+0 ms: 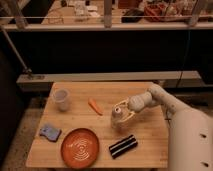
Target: Stand the bottle upright
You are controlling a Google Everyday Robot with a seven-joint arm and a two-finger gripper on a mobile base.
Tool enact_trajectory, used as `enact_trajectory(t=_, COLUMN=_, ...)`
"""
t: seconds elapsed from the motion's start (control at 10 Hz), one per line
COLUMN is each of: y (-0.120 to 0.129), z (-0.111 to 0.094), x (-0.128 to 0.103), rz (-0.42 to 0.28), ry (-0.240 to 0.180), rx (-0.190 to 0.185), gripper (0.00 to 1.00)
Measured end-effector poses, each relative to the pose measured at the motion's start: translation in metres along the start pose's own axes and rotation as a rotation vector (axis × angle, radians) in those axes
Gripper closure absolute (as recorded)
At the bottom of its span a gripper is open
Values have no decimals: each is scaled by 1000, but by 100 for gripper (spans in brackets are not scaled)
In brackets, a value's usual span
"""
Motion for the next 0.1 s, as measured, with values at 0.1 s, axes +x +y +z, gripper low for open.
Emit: enact_trajectory(t=0.1, y=0, z=1, x=2, rz=1, ry=-3, rx=-1, gripper=95)
